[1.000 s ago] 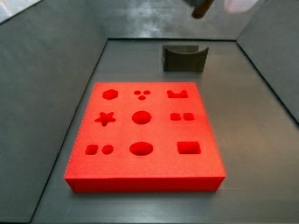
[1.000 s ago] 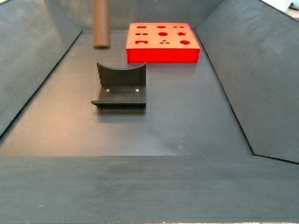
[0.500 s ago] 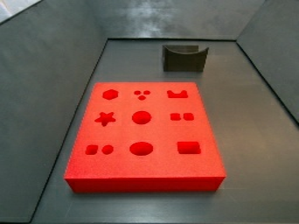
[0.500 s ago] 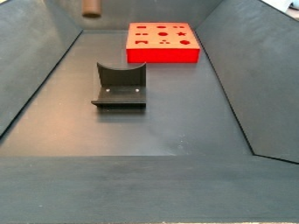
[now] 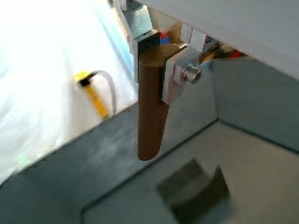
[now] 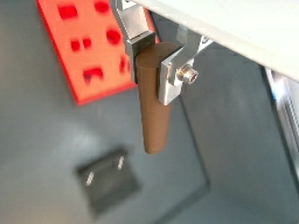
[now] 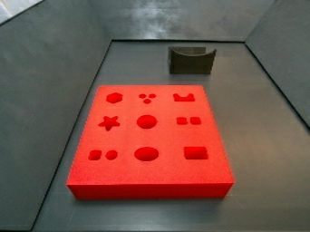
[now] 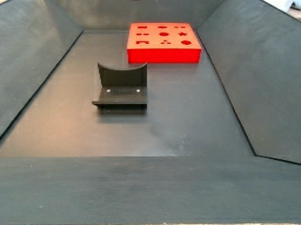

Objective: Pick up the oval object. Move up. Place the oval object on the fixture. Regrasp the oval object. Move to above the board. Insert the oval object.
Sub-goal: Move to above the board.

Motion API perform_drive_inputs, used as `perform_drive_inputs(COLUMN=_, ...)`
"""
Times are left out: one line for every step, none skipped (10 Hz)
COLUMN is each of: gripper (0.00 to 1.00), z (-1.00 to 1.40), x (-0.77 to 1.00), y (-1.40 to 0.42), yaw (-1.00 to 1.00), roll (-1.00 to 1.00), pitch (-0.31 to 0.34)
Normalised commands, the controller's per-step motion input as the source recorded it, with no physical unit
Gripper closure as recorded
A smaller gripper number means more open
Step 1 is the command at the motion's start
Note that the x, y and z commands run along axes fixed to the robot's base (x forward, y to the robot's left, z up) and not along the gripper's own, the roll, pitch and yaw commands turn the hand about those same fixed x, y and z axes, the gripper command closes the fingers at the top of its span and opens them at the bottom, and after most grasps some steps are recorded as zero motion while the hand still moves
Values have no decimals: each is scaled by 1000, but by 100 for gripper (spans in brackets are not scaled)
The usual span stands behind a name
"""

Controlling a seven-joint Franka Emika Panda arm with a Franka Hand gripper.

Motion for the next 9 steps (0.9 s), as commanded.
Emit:
perform_drive_inputs(gripper=100, z=210, x=-1000, y=-987, yaw=1000, roll=-478, pitch=-67)
perform_drive_inputs(gripper=100, z=202, x=-1000, y=-952, yaw=1000, roll=-470, pitch=-97)
perform_drive_inputs(gripper=100, z=141, x=-741, y=-656, yaw=1000, roll=-460, pitch=-130)
perform_drive_inputs(gripper=100, z=71, x=-398, y=-310, yaw=1000, roll=-448, pitch=-168)
perform_drive_inputs(gripper=100, z=23, x=-215, y=-138, yaw=1000, roll=-438, pitch=-200)
perform_drive_inputs(gripper=100, z=0, x=-131, y=-63, yaw=1000, roll=-429, pitch=-231)
perform_drive_inputs(gripper=100, z=13, x=-114, y=-37, yaw=1000, roll=-415, pitch=-268)
perform_drive_inputs(gripper=100, z=1, x=-104, y=-1, yaw=1000, roll=-396, pitch=-322)
perform_drive_inputs(gripper=100, z=-11, x=-105, y=21, yaw=1000, roll=-381, pitch=-364)
